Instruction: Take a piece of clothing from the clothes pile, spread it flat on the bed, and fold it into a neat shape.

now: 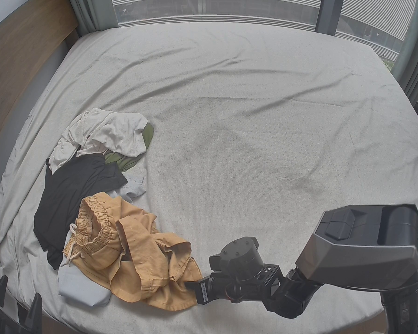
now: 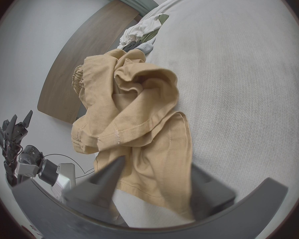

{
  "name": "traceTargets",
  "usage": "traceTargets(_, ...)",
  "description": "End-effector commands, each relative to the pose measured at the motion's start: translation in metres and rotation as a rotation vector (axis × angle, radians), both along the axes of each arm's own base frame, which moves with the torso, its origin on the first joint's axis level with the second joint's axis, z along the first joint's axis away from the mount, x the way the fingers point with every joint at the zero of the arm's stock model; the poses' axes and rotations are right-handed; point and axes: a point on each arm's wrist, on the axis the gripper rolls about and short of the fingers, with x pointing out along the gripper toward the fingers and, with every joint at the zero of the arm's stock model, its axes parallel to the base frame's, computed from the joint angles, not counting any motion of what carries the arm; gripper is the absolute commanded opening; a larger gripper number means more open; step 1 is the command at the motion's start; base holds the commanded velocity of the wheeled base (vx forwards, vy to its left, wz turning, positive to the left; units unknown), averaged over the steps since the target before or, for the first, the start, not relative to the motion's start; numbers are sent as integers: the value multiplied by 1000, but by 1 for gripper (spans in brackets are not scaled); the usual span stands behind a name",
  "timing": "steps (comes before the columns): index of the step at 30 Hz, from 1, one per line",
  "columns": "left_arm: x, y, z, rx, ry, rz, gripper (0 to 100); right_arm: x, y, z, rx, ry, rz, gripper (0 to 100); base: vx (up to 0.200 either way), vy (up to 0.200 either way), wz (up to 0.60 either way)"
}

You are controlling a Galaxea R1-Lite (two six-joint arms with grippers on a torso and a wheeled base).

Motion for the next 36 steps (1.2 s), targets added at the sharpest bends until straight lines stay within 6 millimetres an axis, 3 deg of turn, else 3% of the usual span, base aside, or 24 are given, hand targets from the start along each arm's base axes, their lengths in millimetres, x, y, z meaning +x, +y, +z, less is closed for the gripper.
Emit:
traceTargets(1, 0, 0, -5, 0, 0, 0, 100, -1, -1, 3, 5, -2, 0, 0, 0, 0, 0)
traceTargets(6, 0, 0, -5, 0, 0, 0, 100, -1, -10, 11, 2, -5, -17, 0, 0, 0, 0)
traceTargets(16, 0, 0, -5, 4, 0, 0, 100, -2, -53, 38, -19, -18, -96, 0, 0, 0, 0)
traceTargets(26, 0, 0, -5, 3, 0, 0, 100, -3, -87, 43, -58, -22, -148, 0, 0, 0, 0)
traceTargets(36, 0, 0, -5, 3, -1, 2, 100, -8, -108, 49, -72, -20, -180, 0, 0, 0, 0)
